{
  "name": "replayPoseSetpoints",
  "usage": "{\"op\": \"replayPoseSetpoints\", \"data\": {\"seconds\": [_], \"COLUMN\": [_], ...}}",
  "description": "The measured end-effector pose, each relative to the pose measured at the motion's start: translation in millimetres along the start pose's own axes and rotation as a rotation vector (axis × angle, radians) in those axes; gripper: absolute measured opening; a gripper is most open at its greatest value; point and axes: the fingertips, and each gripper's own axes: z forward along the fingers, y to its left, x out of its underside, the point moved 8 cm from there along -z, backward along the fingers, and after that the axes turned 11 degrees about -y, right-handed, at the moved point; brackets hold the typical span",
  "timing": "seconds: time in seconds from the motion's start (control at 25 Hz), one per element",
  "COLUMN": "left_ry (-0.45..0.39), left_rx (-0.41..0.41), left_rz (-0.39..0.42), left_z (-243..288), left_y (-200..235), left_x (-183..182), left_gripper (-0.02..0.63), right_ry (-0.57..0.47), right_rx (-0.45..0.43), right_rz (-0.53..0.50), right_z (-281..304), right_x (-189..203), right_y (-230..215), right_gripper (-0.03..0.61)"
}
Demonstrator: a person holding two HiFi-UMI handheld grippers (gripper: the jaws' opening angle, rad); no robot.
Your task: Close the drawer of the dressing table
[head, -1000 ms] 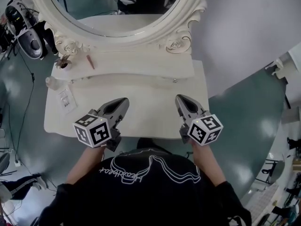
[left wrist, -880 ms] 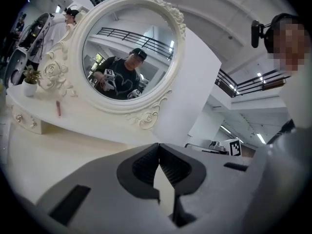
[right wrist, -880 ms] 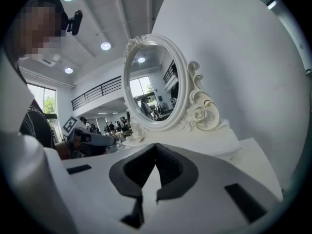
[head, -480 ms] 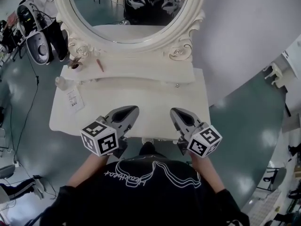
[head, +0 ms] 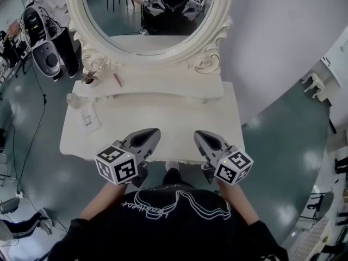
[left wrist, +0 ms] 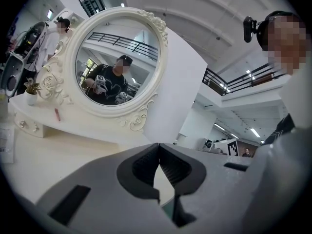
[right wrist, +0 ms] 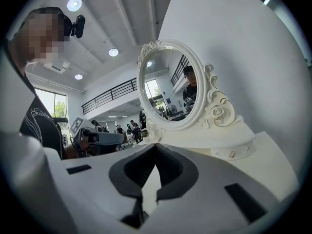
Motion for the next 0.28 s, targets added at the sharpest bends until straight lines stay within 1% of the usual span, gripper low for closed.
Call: {"op": "replayPoseSetpoints", "data": {"seconds": [0.28], "left_ry": [-0.010], "left_rx": [-0.007], "left_rz": [-0.009], "left_z": [-12.1], "left_y": [6.9], "left_x": [0.9], "left_gripper": [0.005], "right_ry": [-0.002], "right_rx": [-0.004], "right_rz": [0.025], "right_z": [6.0], "right_x": [6.7], "right_y": [8.9], "right_gripper": [0.003]}}
